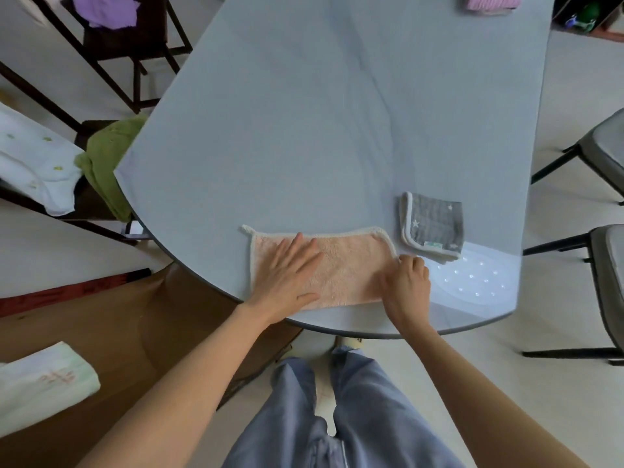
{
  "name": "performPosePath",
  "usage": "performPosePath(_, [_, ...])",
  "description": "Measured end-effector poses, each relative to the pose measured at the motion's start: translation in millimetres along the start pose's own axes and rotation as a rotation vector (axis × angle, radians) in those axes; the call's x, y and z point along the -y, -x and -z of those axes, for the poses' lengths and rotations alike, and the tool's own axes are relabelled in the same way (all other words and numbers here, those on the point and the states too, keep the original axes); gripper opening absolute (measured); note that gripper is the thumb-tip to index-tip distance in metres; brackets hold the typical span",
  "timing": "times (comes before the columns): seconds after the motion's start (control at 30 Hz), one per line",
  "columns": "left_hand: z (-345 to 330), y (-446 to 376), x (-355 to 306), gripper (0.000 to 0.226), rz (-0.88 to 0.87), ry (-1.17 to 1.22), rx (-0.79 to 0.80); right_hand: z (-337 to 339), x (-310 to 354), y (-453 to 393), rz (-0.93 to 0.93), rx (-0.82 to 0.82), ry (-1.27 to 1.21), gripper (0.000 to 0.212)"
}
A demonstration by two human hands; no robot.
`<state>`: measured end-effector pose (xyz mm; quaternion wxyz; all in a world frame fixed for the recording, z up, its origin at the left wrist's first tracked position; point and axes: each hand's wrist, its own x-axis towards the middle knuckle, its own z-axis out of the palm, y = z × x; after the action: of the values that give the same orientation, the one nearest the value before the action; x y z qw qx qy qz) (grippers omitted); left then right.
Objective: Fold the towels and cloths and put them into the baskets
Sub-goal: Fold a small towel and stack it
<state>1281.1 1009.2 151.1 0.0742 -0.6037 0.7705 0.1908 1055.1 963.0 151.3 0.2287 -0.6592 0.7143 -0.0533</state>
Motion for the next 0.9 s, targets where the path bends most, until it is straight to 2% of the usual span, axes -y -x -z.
performPosePath(0.17, [6,-19,10,0.111,0.024,-0.051,0.156,2,20,-20,-0.294,0.18,-0.131,0.016])
performPosePath(0.37, [7,-28,8,0.124,0.026,-0.105,0.207,21,4,-28,-0.306,0.282,-0.393,0.023])
performPosePath(0.43, [8,-30,7,0.126,0.018,-0.14,0.213,30,0,-26,-0.323,0.315,-0.537,0.017])
performPosePath(0.57, [7,-38,-4,0.128,0.052,-0.143,0.197,47,-3,-27,-0.313,0.3,-0.702,0.018])
performPosePath(0.7, [11,-42,-12,0.125,0.054,-0.096,0.201,59,10,-22,-0.279,0.279,-0.763,0.016])
performPosePath(0.77, [19,-38,-11,0.106,0.069,0.189,0.145,59,29,-15,-0.237,0.249,-0.784,0.019])
performPosePath(0.83, [23,-31,-6,0.062,0.211,0.803,-0.057,56,56,-6,-0.182,0.204,-0.759,0.017])
performPosePath(0.87, [27,-23,-2,0.038,0.339,1.097,-0.18,50,71,0,-0.143,0.184,-0.716,0.018])
performPosePath(0.9, [34,-14,1,0.024,0.465,1.349,-0.266,43,85,5,-0.096,0.169,-0.666,0.021])
